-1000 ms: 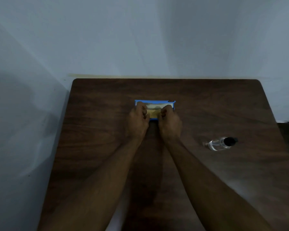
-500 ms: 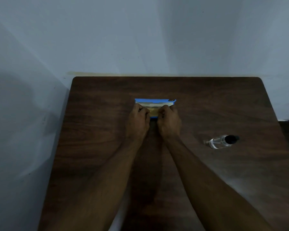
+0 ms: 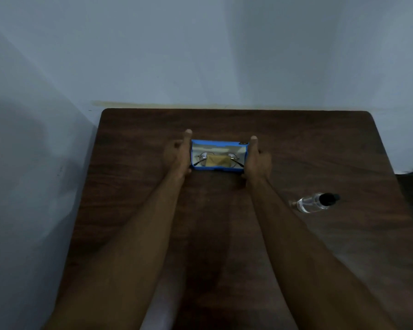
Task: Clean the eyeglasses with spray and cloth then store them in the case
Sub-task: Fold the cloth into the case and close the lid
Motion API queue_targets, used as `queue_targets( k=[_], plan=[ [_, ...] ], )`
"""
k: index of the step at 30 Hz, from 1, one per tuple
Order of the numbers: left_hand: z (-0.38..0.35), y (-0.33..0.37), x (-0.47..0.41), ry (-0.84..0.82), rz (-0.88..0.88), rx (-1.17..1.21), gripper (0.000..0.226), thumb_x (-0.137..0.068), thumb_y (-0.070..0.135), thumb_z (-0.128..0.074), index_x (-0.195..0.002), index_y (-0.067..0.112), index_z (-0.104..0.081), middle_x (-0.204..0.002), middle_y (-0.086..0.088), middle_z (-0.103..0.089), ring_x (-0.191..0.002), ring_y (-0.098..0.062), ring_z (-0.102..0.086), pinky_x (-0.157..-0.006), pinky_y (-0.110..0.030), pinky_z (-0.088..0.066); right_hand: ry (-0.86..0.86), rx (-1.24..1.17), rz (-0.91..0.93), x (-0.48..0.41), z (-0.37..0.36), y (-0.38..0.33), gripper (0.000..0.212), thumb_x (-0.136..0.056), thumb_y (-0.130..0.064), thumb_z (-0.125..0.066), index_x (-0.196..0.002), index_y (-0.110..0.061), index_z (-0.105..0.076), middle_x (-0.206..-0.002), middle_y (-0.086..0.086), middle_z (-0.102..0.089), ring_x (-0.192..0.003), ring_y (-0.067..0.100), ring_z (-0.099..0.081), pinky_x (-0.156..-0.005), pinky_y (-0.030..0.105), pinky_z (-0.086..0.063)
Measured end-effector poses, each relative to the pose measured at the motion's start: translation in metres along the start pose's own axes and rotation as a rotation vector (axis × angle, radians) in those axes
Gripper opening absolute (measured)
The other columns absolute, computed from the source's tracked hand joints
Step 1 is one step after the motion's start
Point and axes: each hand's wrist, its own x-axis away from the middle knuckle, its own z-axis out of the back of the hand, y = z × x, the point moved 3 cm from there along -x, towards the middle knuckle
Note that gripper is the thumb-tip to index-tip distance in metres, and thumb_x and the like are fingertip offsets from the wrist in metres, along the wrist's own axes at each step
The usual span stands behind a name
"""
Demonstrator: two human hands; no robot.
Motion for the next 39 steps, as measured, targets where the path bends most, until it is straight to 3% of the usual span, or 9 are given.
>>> queue_targets(
  k=[3, 9, 12, 16, 22, 25, 30, 34, 39],
  plan=[
    [0.002, 0.008, -0.001, -0.097, -0.037, -0.14, 0.048, -0.089, 0.065, -0.068, -0.093, 0.017, -0.073, -0.088, -0.006, -0.074, -0.069, -0.016, -0.067, -0.042, -0.025, -0.05, -0.022, 0.021, 0.027, -0.007, 0.0, 0.003, 0.077, -0.074, -0.086, -0.049, -0.089, -0.015, -0.074, -0.101, 0.011, -0.075, -0.097, 0.034, -0.073, -0.087, 0.057, -0.061],
    [0.01, -0.028, 0.01, -0.173, -0.204, 0.021, 0.043, -0.091, 0.026, -0.08, -0.13, 0.011, -0.069, -0.123, -0.005, -0.07, -0.09, -0.012, -0.072, -0.059, -0.031, -0.065, -0.123, -0.081, 0.21, 0.015, 0.01, 0.015, 0.025, -0.102, -0.025, -0.064, -0.123, -0.013, -0.072, -0.112, 0.003, -0.073, -0.106, 0.026, -0.072, -0.079, 0.047, -0.065],
    [0.011, -0.035, 0.016, -0.155, -0.266, 0.004, 0.05, -0.091, 0.023, -0.08, -0.137, 0.013, -0.064, -0.121, -0.003, -0.067, -0.092, -0.007, -0.069, -0.063, -0.027, -0.065, -0.124, -0.123, 0.267, 0.017, 0.011, 0.023, 0.031, -0.103, -0.018, -0.064, -0.133, -0.012, -0.067, -0.118, 0.005, -0.071, -0.103, 0.022, -0.072, -0.068, 0.034, -0.064],
    [0.012, -0.042, 0.025, -0.062, -0.396, -0.097, 0.056, -0.09, 0.039, -0.079, -0.139, 0.02, -0.062, -0.126, 0.0, -0.067, -0.103, -0.01, -0.069, -0.075, -0.038, -0.066, -0.125, -0.164, 0.299, 0.017, 0.012, 0.025, 0.033, -0.102, -0.009, -0.064, -0.135, -0.013, -0.067, -0.115, 0.002, -0.072, -0.096, 0.018, -0.072, -0.057, 0.021, -0.06],
    [0.004, -0.047, 0.034, 0.031, -0.414, -0.125, 0.054, -0.093, 0.038, -0.076, -0.141, 0.017, -0.063, -0.131, -0.001, -0.07, -0.11, -0.01, -0.067, -0.094, -0.031, -0.058, -0.063, -0.126, 0.28, 0.022, 0.009, 0.033, 0.031, -0.102, -0.025, -0.068, -0.133, -0.021, -0.069, -0.12, -0.001, -0.072, -0.105, 0.018, -0.073, -0.087, 0.046, -0.064],
    [0.002, -0.042, 0.034, 0.074, -0.397, -0.034, 0.049, -0.093, 0.033, -0.077, -0.136, 0.013, -0.066, -0.124, -0.001, -0.074, -0.108, -0.008, -0.069, -0.089, -0.017, -0.056, 0.013, -0.112, 0.349, 0.027, 0.002, 0.017, 0.029, -0.101, -0.019, -0.068, -0.129, -0.017, -0.071, -0.12, -0.002, -0.072, -0.107, 0.013, -0.069, -0.1, 0.041, -0.058],
    [0.011, 0.012, -0.012, 0.191, -0.508, 0.012, 0.039, -0.092, 0.032, -0.077, -0.123, 0.008, -0.075, -0.109, -0.007, -0.079, -0.099, -0.019, -0.076, -0.09, -0.031, -0.06, 0.02, -0.093, 0.508, -0.003, -0.041, -0.042, 0.027, -0.099, -0.011, -0.067, -0.125, -0.007, -0.073, -0.121, 0.009, -0.074, -0.113, 0.022, -0.069, -0.1, 0.035, -0.055],
    [0.011, 0.048, -0.056, 0.235, -0.506, -0.15, 0.035, -0.091, 0.03, -0.077, -0.12, 0.012, -0.077, -0.111, -0.006, -0.08, -0.101, -0.017, -0.074, -0.084, -0.021, -0.051, -0.037, 0.005, 0.473, -0.037, -0.073, -0.074, 0.029, -0.101, -0.009, -0.063, -0.128, -0.005, -0.072, -0.124, 0.011, -0.074, -0.114, 0.024, -0.069, -0.095, 0.023, -0.049],
    [0.003, 0.041, -0.074, 0.259, -0.486, -0.216, 0.033, -0.095, 0.028, -0.074, -0.122, 0.01, -0.076, -0.113, -0.009, -0.079, -0.104, -0.022, -0.074, -0.079, -0.014, -0.043, -0.04, 0.098, 0.459, -0.045, -0.091, -0.071, 0.03, -0.102, -0.013, -0.062, -0.131, -0.007, -0.07, -0.126, 0.014, -0.073, -0.117, 0.03, -0.068, -0.103, 0.043, -0.054]
  ],
)
